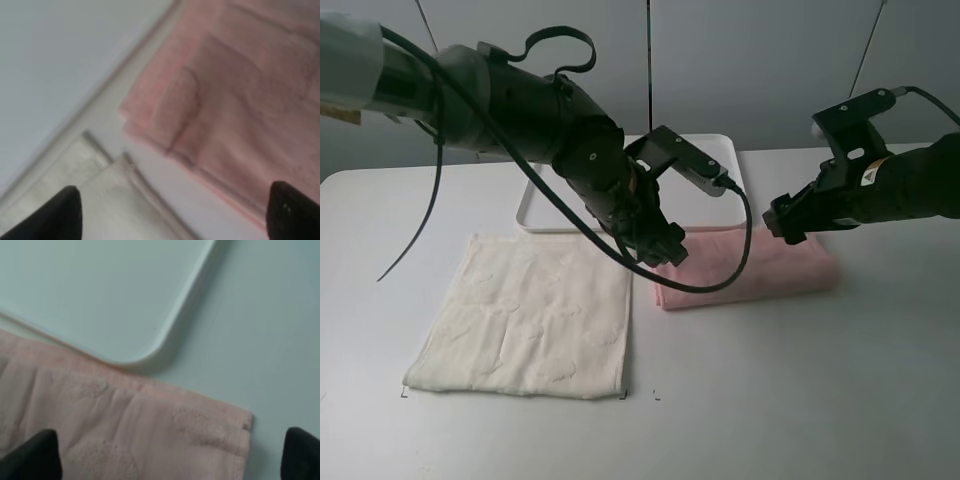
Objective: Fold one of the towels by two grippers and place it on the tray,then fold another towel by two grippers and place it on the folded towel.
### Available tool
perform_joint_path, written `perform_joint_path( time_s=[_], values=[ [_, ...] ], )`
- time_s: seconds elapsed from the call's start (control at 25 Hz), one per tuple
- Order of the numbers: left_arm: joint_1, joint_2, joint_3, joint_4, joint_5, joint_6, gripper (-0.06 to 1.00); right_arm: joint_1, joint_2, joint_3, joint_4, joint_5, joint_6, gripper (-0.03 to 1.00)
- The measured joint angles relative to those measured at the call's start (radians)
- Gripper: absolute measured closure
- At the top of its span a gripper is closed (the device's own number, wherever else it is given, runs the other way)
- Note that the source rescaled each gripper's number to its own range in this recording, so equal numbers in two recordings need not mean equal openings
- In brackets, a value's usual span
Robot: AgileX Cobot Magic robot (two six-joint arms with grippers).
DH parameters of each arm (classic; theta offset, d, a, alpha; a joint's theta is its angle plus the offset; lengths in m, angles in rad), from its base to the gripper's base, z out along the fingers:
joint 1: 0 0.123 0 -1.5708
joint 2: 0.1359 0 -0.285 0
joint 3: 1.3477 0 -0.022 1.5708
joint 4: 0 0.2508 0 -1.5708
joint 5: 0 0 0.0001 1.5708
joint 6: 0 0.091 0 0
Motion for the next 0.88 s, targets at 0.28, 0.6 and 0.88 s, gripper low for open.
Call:
perform_joint_path(
  time_s=[0.28,0.6,0.88],
  values=[
    [0.01,0.001,-0.014,0.03,0.102,-0.062,-0.01,-0.006,0.012,-0.081,0.175,0.195,0.016,-0.03],
    [0.009,0.002,-0.123,0.013,0.23,-0.167,-0.01,-0.027,0.123,-0.361,0.213,0.63,0.104,-0.03],
    [0.009,0.033,-0.159,-0.031,0.288,-0.169,-0.01,-0.12,0.129,-0.4,0.246,0.774,0.137,-0.03]
  ],
)
